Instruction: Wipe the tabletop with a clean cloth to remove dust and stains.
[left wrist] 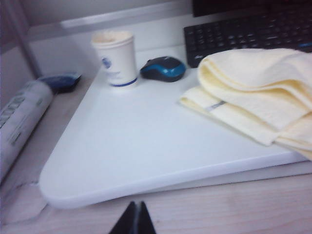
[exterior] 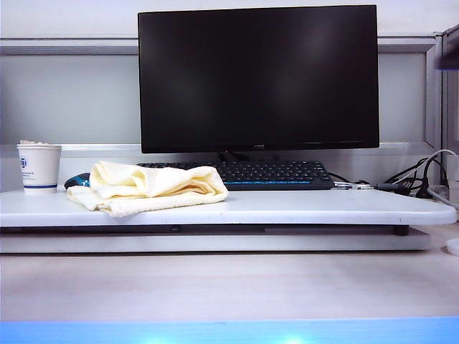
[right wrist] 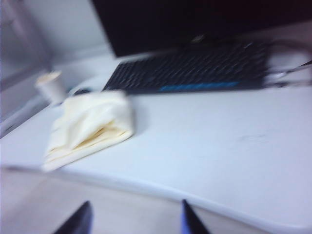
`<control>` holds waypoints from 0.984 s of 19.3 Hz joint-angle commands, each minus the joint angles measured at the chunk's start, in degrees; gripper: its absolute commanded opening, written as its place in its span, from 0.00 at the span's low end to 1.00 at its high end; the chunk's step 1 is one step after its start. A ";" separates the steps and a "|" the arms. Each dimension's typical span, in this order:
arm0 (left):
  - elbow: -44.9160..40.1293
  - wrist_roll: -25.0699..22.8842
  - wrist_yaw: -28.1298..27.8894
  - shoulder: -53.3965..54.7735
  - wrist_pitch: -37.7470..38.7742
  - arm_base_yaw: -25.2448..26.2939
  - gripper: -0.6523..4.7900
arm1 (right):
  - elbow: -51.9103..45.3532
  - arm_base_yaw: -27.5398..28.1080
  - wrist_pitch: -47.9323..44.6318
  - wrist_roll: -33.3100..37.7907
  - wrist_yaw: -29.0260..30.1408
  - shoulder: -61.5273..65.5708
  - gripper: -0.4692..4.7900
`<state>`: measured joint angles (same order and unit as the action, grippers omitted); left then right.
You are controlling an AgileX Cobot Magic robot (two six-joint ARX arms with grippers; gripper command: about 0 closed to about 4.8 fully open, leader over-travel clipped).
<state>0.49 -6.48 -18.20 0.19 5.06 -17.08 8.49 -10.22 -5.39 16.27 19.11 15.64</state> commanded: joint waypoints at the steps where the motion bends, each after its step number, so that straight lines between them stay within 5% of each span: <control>1: -0.11 -1.29 1.73 0.02 -1.20 0.11 0.11 | 4.66 -3.45 -6.43 0.24 0.00 10.45 0.58; 8: -0.11 -2.10 2.73 0.02 -2.38 0.13 0.11 | 24.90 -8.11 -10.10 4.85 6.14 39.06 0.74; 11: -0.11 -2.10 2.62 0.02 -2.64 0.13 0.11 | 33.86 -8.11 -10.08 7.96 9.73 48.85 0.91; 19: -0.11 -2.12 2.95 0.02 -3.06 0.13 0.11 | 42.66 -8.17 -9.81 9.70 16.20 61.79 0.92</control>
<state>0.49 -8.34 -15.57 0.19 2.20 -17.04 50.33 -18.37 -14.48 25.26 34.57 76.62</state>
